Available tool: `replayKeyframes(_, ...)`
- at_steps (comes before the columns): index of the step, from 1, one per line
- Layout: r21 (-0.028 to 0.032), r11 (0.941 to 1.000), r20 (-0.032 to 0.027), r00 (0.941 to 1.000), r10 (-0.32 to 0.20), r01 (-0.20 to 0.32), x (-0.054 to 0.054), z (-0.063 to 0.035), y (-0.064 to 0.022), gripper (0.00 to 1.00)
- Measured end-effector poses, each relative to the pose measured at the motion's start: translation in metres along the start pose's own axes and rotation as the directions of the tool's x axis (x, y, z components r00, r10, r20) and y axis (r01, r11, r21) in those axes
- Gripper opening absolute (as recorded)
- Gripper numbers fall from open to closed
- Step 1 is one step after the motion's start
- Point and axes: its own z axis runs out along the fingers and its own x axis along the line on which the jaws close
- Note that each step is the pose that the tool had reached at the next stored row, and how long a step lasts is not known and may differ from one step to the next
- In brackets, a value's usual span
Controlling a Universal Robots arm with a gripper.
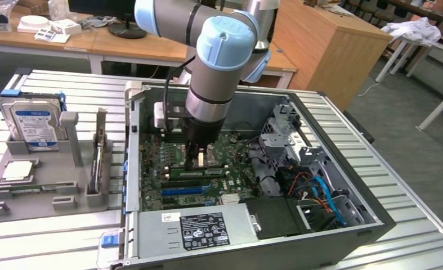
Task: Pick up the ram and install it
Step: 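Press down the ram until it locks into place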
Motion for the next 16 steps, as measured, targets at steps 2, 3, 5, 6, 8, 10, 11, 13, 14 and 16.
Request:
replayKeyframes(2,0.0000,1.0000,-0.0001,1.0000,0.000,0.000,0.0000,0.0000,0.0000,0.11)
replayKeyframes(3,0.0000,1.0000,-0.0001,1.0000,0.000,0.000,0.0000,0.0000,0.0000,0.11)
replayKeyframes(5,0.0000,1.0000,0.0000,1.0000,0.000,0.000,0.0000,0.0000,0.0000,0.11)
replayKeyframes(6,0.0000,1.0000,0.0000,1.0000,0.000,0.000,0.0001,0.0003,0.0001,0.11)
replayKeyframes(8,-0.0001,1.0000,-0.0001,1.0000,0.000,0.000,0.0002,0.0004,0.0001,0.11)
replayKeyframes(10,0.0000,1.0000,-0.0001,1.0000,0.000,0.000,0.0001,0.0005,0.0000,0.11)
replayKeyframes(11,0.0000,1.0000,-0.0001,1.0000,0.000,0.000,0.0002,0.0005,0.0000,0.11)
replayKeyframes(13,0.0000,1.0000,0.0000,1.0000,0.000,0.000,0.0002,0.0005,0.0000,0.11)
replayKeyframes(14,0.0001,1.0000,0.0002,1.0000,0.000,0.000,0.0002,0.0010,0.0000,0.11)
replayKeyframes(16,0.0001,1.0000,0.0001,1.0000,0.000,0.000,0.0004,0.0018,0.0000,0.11)
